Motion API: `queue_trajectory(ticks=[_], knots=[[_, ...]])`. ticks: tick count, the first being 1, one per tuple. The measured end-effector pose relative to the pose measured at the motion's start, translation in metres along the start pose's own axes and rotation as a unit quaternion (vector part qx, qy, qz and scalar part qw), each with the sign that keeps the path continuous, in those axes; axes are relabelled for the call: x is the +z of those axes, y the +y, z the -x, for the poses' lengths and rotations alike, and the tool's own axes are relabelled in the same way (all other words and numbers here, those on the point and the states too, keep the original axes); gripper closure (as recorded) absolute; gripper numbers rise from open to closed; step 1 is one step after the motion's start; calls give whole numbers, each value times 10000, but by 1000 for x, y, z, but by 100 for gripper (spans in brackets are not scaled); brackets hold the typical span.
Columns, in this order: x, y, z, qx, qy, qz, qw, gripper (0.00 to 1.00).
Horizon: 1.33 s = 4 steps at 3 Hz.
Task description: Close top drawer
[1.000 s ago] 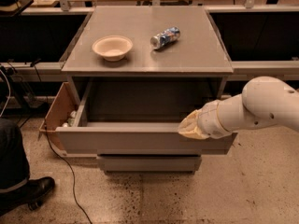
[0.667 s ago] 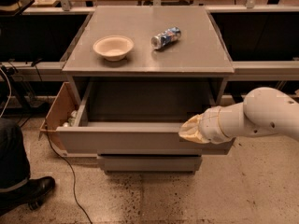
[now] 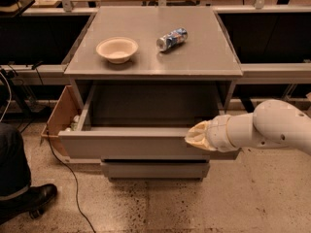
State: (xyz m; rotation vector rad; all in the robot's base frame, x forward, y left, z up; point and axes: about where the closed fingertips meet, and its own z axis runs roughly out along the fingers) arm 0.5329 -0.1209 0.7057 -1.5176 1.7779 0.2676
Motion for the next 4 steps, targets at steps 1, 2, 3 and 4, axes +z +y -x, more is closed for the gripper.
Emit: queue_trajectory(ticks=[1,2,3,4], knots=[[0,-1,2,-9,-12,-26,10000,100],[2,-5,3,-30,-35,-117,9999,100],[7,-15,4,-134,-53,-330,9994,100],[17,-27,14,-648,-33,-634,9959,100]])
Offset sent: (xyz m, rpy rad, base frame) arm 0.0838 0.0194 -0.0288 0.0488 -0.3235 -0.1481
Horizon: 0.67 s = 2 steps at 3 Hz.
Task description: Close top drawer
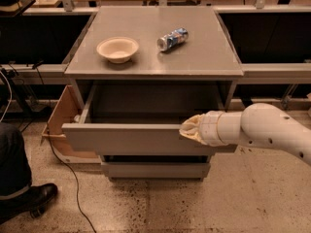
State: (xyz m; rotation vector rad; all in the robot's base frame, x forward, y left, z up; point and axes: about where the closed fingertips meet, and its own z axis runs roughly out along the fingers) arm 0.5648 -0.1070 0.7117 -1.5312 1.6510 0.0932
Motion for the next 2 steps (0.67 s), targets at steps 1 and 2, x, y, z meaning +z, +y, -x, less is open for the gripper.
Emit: queue_trajectory(ticks=[1,2], knots=[[3,-9,4,-171,20,-223,9996,100],[14,-21,9,-357,52,-529,9979,100]])
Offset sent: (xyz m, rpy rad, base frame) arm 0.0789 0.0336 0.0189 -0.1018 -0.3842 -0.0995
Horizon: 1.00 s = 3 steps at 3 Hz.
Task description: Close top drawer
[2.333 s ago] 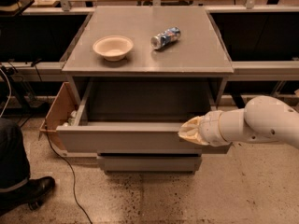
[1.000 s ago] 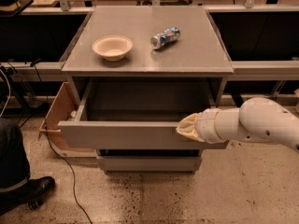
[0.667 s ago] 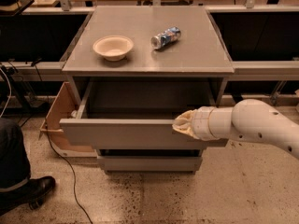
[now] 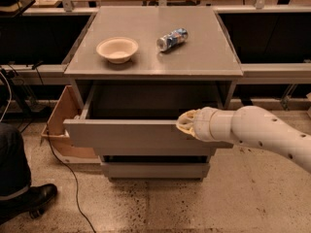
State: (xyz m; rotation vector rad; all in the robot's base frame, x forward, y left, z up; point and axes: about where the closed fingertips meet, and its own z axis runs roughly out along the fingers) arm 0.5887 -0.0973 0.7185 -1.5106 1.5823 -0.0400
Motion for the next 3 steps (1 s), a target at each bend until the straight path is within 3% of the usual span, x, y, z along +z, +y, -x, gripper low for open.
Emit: queue_trajectory(ticks=[3], knots=[[27,-13,8,-218,30,-549,9982,100]])
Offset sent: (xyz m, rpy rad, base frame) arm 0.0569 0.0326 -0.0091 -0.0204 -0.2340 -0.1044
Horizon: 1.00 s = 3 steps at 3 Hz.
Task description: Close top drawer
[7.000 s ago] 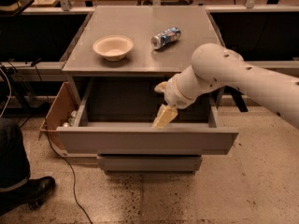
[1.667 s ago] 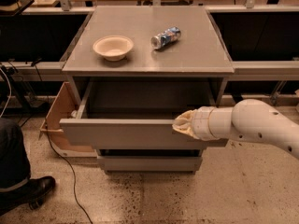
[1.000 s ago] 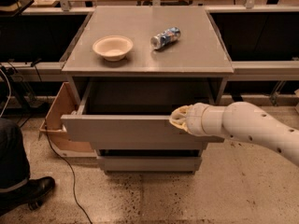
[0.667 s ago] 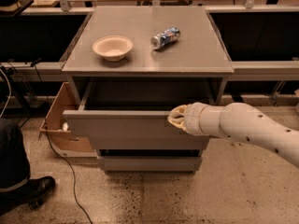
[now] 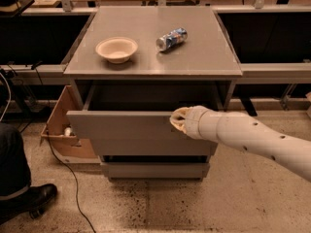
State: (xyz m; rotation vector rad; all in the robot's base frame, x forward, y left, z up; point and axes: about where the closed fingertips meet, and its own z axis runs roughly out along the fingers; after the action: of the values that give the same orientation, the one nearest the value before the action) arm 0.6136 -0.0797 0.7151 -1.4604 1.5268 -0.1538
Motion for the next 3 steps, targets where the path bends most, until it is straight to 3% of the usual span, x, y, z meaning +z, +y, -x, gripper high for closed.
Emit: queue_trajectory(ticks=[1,3], knots=[[19,-7,5,-30,-65,-233,9997,100],[17,-2,6,66,-96,-196,9997,100]])
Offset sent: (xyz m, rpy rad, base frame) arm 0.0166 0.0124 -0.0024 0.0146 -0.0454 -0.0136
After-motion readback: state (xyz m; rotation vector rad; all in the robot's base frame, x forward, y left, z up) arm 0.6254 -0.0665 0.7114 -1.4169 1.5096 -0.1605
